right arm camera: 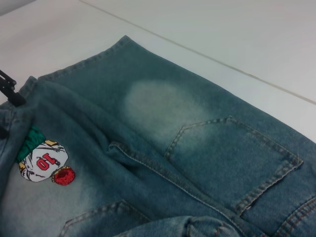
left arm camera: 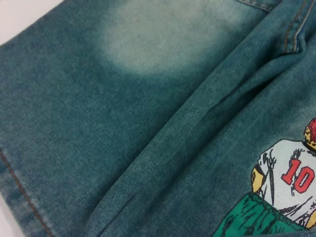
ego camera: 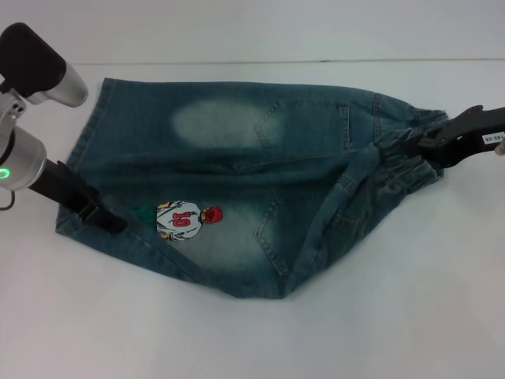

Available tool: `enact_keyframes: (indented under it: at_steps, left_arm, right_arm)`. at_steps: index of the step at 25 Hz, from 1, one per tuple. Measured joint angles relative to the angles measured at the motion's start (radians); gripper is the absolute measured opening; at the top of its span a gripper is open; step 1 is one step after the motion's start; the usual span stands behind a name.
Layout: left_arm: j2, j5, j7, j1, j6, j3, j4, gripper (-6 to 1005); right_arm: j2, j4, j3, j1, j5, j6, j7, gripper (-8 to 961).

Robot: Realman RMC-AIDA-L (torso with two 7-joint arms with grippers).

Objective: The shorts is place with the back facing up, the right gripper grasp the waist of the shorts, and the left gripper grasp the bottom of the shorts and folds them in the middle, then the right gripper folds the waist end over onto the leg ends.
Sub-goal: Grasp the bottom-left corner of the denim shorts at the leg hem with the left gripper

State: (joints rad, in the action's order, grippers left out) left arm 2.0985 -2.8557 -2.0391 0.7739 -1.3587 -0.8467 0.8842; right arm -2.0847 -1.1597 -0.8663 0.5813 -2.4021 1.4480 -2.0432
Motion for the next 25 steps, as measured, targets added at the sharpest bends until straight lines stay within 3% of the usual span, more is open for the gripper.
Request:
enact_keyframes:
  at_steps: [18,24,25]
  left_arm:
    - [0.001,0.0,-0.004,0.005,0.011,-0.063,-0.04,713]
    - [0.004,0.004,-0.008,-0.001,-0.008,-0.049,0.003,519]
    - [0.007,0.004,-0.008,-0.004,-0.008,-0.049,0.011,401]
  right_arm:
    - [0.0,0.0,-0.002,-0.004,0.0,-0.002,0.0,36]
    - [0.001,0.0,0.001,-0.003,0.0,-0.003,0.0,37]
    - [0.001,0.0,0.001,-0.004,0.0,-0.004,0.0,37]
